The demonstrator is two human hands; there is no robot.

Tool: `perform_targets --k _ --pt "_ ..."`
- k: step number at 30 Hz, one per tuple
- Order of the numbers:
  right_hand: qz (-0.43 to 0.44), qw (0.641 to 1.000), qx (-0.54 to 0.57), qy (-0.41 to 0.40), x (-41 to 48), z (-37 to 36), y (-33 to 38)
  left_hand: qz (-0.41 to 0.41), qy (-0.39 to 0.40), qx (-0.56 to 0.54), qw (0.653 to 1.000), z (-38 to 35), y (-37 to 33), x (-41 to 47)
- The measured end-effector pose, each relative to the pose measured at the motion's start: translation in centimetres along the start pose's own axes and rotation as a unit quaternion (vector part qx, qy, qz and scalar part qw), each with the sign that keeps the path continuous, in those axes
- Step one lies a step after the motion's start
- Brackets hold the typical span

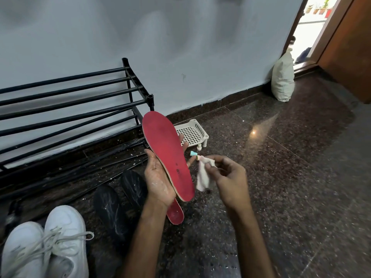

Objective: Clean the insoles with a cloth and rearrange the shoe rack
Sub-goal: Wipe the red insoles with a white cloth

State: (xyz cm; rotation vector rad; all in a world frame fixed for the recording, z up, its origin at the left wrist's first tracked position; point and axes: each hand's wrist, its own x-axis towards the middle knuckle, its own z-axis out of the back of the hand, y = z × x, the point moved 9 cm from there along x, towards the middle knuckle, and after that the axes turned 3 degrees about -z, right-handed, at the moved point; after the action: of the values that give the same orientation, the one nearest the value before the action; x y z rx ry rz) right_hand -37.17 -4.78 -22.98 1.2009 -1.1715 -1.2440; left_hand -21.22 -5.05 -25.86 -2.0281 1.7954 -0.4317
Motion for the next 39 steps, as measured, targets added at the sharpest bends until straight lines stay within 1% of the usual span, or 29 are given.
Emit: perform_targets --k 2,3,4,5,6,7,8,9,10,11,12,13,14,15,16,19,23,25,26,27,28,30,31,32,33,34,36,38,39 --pt "-0.074 0.988 0.125 0.051 -0.3 -2.3 -1.6 0.014 -0.005 0.011 1.0 0.2 0.8 0.0" --pt "-0.105 0.984 0.131 0.066 -0.6 -2.9 -2.8 0.021 -0.004 0.014 1.0 0.1 1.1 0.0" --pt "-0.119 0.988 0.08 0.062 -0.9 -2.8 -4.2 0.027 0.0 0.014 1.0 0.1 1.3 -0.1" --pt "-0.112 0.993 -0.036 0.032 -0.9 -1.8 -5.4 0.032 0.006 0.013 0.999 0.0 1.6 -0.1" --pt "-0.093 0.979 -0.179 -0.028 -0.8 -0.2 -5.8 0.038 0.015 0.009 0.999 -0.1 1.7 -0.2" --pt "-0.073 0.953 -0.276 -0.099 -0.8 1.7 -5.4 0.043 0.021 0.006 0.999 -0.1 1.9 -0.2" --pt "-0.056 0.942 -0.295 -0.152 -0.8 3.2 -4.7 0.049 0.028 0.01 0.998 -0.2 2.0 -0.3" --pt "-0.044 0.95 -0.254 -0.176 -0.7 4.3 -4.0 0.053 0.032 0.024 0.998 -0.2 2.1 -0.4" --pt "-0.035 0.967 -0.178 -0.176 -0.2 5.1 -3.4 0.058 0.039 0.041 0.997 -0.3 2.3 -0.4" --pt "-0.028 0.985 -0.089 -0.148 0.4 5.1 -2.6 0.065 0.048 0.059 0.995 -0.3 2.5 -0.5" --pt "-0.021 0.995 -0.004 -0.1 1.1 4.5 -1.4 0.074 0.054 0.078 0.993 -0.4 2.8 -0.5" --pt "-0.009 0.997 0.053 -0.051 1.5 3.5 0.0 0.085 0.052 0.095 0.991 -0.3 3.2 -0.5" --pt "0.01 0.997 0.071 -0.016 1.9 2.4 1.4 0.097 0.043 0.104 0.989 -0.3 3.5 -0.6" --pt "0.033 0.998 0.049 0.003 2.2 1.4 2.9 0.106 0.036 0.104 0.988 -0.3 3.9 -0.7" --pt "0.058 0.998 0.001 0.008 2.5 0.4 4.0 0.11 0.036 0.105 0.988 -0.4 4.2 -0.7" --pt "0.129 0.979 -0.159 -0.01 3.8 -1.8 6.5 0.122 0.047 0.104 0.986 -0.6 4.9 -1.0" --pt "0.198 0.935 -0.265 -0.13 6.3 0.5 9.7 0.152 0.091 0.116 0.977 -1.2 5.1 -1.3" --pt "0.224 0.916 -0.281 -0.18 6.8 2.6 11.1 0.15 0.127 0.113 0.974 -2.1 4.9 -1.5" --pt "0.225 0.916 -0.273 -0.188 6.8 3.4 11.5 0.148 0.138 0.105 0.974 -2.3 4.8 -1.5" --pt "0.218 0.927 -0.251 -0.175 6.7 3.8 11.7 0.151 0.141 0.102 0.973 -2.4 4.8 -1.5" --pt "0.202 0.944 -0.219 -0.14 6.6 3.6 11.4 0.157 0.137 0.103 0.973 -2.3 4.9 -1.6" --pt "0.164 0.973 -0.157 -0.042 6.2 1.7 10.4 0.161 0.122 0.11 0.973 -2.0 5.0 -1.5" --pt "0.156 0.976 -0.149 -0.009 5.7 0.5 9.8 0.156 0.114 0.113 0.975 -1.9 4.9 -1.6" --pt "0.164 0.972 -0.166 -0.005 5.2 -0.4 9.3 0.15 0.105 0.114 0.976 -1.8 4.8 -1.6" --pt "0.181 0.963 -0.197 -0.027 4.8 -0.8 8.8 0.146 0.095 0.115 0.978 -1.8 4.7 -1.6" --pt "0.201 0.947 -0.241 -0.069 4.7 -0.5 8.4 0.145 0.088 0.12 0.978 -1.8 4.7 -1.6" --pt "0.19 0.912 -0.327 -0.16 4.7 1.4 7.2 0.139 0.092 0.144 0.975 -2.3 4.7 -1.8" --pt "0.172 0.901 -0.337 -0.214 4.7 3.6 6.6 0.12 0.111 0.158 0.974 -2.6 4.4 -1.7" --pt "0.173 0.908 -0.307 -0.228 4.6 4.7 6.6 0.113 0.12 0.159 0.973 -2.8 4.2 -1.7"
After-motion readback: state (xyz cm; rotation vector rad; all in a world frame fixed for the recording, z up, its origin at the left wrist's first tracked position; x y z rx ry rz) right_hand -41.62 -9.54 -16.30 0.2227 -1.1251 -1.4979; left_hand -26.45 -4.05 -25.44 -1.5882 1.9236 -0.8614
